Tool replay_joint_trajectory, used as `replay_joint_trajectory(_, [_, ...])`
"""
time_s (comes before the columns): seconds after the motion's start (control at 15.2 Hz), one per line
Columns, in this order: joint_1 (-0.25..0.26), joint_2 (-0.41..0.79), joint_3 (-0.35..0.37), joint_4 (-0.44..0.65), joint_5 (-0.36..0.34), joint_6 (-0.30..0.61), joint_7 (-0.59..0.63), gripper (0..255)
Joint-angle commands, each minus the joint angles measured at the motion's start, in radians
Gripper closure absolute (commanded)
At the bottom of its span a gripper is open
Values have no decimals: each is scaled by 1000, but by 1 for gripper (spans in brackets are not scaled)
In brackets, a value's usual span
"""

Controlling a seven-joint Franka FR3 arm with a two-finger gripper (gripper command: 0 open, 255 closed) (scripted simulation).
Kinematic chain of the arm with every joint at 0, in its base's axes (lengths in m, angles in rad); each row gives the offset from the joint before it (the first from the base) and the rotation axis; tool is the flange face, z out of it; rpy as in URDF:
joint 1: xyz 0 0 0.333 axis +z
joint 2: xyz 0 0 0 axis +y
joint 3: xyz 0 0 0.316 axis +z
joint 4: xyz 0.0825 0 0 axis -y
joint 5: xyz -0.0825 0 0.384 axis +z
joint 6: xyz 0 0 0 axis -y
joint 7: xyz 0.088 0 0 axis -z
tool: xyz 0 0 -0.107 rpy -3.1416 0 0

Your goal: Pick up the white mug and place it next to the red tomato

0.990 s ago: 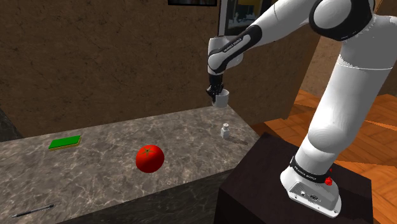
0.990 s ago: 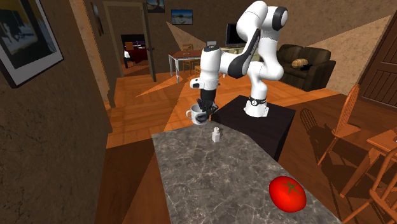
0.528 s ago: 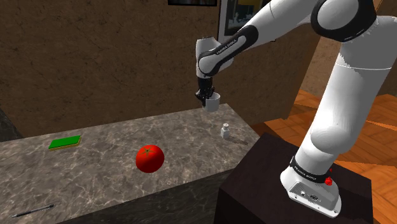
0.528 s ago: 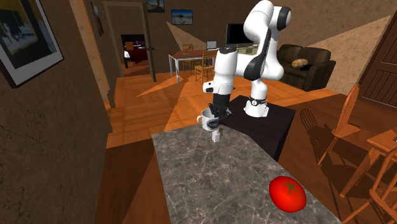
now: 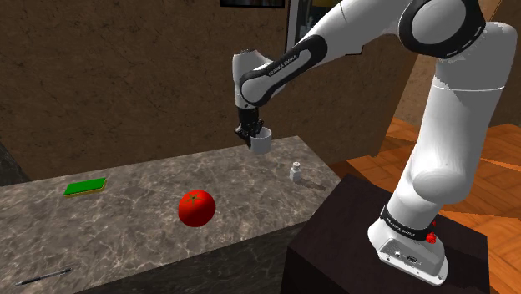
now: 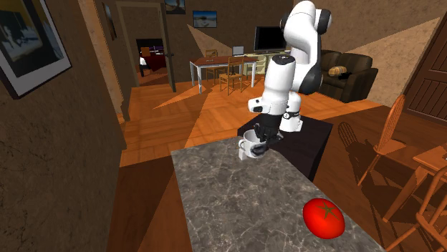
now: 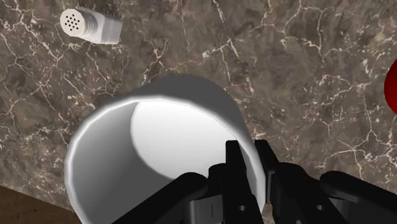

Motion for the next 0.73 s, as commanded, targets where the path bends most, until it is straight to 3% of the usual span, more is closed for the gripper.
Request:
replay_joint_trajectory(0.0, [27,22,18,29,-5,-9,49,255])
replay_joint_trajectory(0.53, [146,162,76,229,-36,-83,231,255])
replay_joint_trajectory(0.66, [147,175,74,219,-39,-60,234,255])
